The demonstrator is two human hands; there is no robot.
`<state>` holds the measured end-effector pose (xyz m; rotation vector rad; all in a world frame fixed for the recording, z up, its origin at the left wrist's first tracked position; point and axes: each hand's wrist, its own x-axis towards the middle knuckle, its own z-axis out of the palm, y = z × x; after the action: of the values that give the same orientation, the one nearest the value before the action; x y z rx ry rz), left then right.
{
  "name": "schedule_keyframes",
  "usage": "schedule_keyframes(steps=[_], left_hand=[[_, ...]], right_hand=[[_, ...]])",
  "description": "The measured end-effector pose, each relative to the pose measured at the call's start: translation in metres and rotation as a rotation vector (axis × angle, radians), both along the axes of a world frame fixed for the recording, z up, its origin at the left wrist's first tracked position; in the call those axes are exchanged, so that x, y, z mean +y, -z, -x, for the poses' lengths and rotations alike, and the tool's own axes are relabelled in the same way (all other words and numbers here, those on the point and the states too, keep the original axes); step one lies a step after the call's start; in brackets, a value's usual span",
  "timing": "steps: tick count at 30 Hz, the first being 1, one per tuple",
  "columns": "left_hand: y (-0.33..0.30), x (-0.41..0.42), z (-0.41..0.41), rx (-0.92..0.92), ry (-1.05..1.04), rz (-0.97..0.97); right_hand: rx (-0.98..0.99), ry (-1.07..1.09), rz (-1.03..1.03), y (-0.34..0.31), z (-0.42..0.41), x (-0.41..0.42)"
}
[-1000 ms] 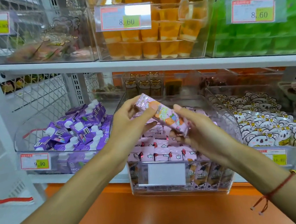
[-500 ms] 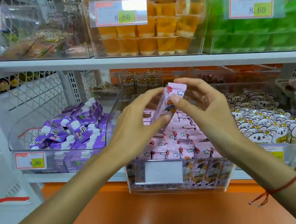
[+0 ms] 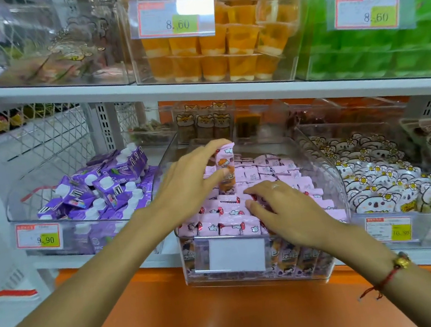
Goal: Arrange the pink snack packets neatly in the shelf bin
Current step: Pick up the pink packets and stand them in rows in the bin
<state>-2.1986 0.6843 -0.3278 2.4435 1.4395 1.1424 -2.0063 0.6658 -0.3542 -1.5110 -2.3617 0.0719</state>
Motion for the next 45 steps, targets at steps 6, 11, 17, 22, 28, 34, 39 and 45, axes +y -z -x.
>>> schedule_keyframes(steps=[6,11,17,22,28,34,39,45], left_hand=[[-0.019,0.007,0.009,0.189,-0.009,-0.024],[-0.022,0.016,-0.003,0.237,0.022,0.050],[-0.017,0.023,-0.011,0.159,0.067,-0.006],[-0.008,0.026,0.002,0.198,0.004,0.068],[0.000,0.032,-0.002,0.493,-0.020,-0.012],[-0.002,0.037,-0.007,0.483,0.020,0.057],[-0.006,0.051,-0.010,0.689,0.081,0.213],[-0.011,0.056,-0.010,0.528,0.057,0.246]], right_hand=[[-0.018,-0.006,-0.001,0.002,-0.001,0.003],[-0.022,-0.008,-0.105,0.005,-0.001,0.003],[-0.102,-0.013,0.002,0.004,-0.001,0.011],[-0.071,0.014,-0.004,0.002,-0.001,0.011],[-0.020,0.012,0.023,-0.002,-0.001,0.007],[-0.018,-0.002,-0.020,0.003,-0.003,0.008],[0.001,-0.041,-0.060,0.003,-0.003,0.005],[0.367,0.064,-0.447,-0.023,-0.017,0.001]])
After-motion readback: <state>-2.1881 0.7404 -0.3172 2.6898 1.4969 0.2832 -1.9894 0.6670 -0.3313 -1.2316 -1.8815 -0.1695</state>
